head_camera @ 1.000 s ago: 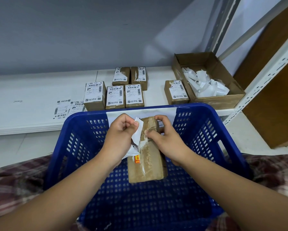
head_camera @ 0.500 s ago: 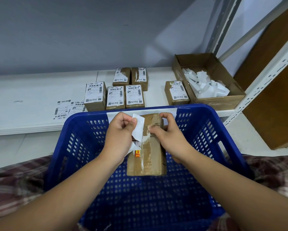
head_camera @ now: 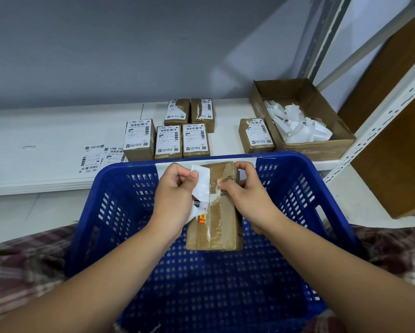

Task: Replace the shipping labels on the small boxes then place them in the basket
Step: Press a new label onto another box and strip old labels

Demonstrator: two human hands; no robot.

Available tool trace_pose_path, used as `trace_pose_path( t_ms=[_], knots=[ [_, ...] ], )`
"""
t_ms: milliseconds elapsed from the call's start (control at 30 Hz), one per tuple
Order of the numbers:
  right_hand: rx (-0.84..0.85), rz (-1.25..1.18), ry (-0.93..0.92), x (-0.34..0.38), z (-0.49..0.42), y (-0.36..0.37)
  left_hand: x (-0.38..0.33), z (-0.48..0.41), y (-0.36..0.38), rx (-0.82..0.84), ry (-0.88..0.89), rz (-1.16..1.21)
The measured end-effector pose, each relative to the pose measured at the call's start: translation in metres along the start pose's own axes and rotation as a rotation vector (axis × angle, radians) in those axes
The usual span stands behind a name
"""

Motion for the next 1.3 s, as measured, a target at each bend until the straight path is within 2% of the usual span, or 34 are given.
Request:
trace_pose_path(
  t_ms=[400, 1033, 1300],
  knots=[
    [0.003, -0.027, 0.035, 0.003, 0.000, -0.003, -0.001, 0.000, -0.002, 0.000, 0.000, 0.021],
    [-0.070, -0.024, 0.078, 0.005, 0.000, -0.006, -0.012, 0.007, -0.004, 0.037, 0.297, -0.113],
    [-0.083, -0.021, 0.096, 0.005, 0.002, -0.007, -0.014, 0.011, -0.005, 0.038, 0.344, -0.134]
  ],
)
Point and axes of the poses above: each hand's wrist, its own z-axis away from the middle knuckle, its own y-axis out of the palm, x = y × z, the point moved 3 cm from there along -z, towards the middle knuckle, and after that the axes turned 15 degrees about -x, right-handed, at the moved point
